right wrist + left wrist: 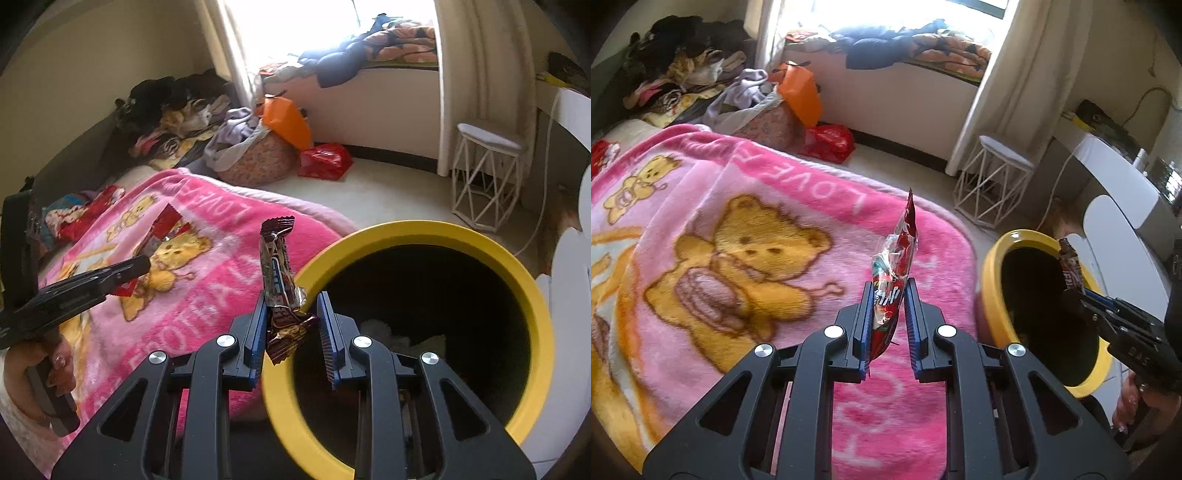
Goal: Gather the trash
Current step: 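Carry the chocolate wrapper and red chip bag over the yellow bin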
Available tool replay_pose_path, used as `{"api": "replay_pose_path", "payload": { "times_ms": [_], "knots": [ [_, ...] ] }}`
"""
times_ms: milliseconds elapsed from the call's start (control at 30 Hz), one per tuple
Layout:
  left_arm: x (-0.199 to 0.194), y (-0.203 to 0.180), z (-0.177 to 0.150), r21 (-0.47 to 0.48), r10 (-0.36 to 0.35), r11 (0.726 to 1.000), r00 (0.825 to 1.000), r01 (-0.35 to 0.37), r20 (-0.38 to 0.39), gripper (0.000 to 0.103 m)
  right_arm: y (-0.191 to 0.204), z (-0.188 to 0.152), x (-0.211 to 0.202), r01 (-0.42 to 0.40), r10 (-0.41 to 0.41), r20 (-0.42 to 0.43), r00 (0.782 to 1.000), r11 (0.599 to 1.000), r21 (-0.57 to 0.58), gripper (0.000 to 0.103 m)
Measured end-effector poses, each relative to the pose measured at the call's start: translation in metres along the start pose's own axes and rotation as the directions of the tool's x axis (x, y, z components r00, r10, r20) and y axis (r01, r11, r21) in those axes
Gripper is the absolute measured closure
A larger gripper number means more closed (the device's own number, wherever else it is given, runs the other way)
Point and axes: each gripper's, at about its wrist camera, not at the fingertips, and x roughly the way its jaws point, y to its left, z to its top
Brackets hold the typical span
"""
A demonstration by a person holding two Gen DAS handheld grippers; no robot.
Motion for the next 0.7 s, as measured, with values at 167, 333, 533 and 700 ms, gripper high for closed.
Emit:
{"api": "replay_pose_path", "payload": {
  "times_ms": [167, 333, 533, 700],
  "knots": [
    [-0.002, -0.016, 0.001, 0.017, -0.029, 0.999, 1.000, 0.028, 0.009, 0.091, -0.014, -0.005, -0.010, 0.026, -0.026, 0.014, 1.000, 0.999, 0.023, 0.078],
    [-0.004, -0.032, 0.002, 0.035, -0.063, 0.997, 0.998, 0.063, 0.014, 0.091, -0.027, -0.007, -0.019, 0.048, -0.050, 0.030, 0.998, 0.998, 0.051, 0.078],
    [-0.005, -0.051, 0.003, 0.067, -0.096, 0.993, 0.995, 0.095, 0.015, 0.091, -0.042, -0.009, -0.030, 0.069, -0.074, 0.050, 0.996, 0.994, 0.082, 0.078],
    [-0.007, -0.068, 0.002, 0.096, -0.120, 0.988, 0.993, 0.118, 0.013, 0.091, -0.052, -0.010, -0.037, 0.085, -0.092, 0.062, 0.994, 0.991, 0.105, 0.078]
  ]
}}
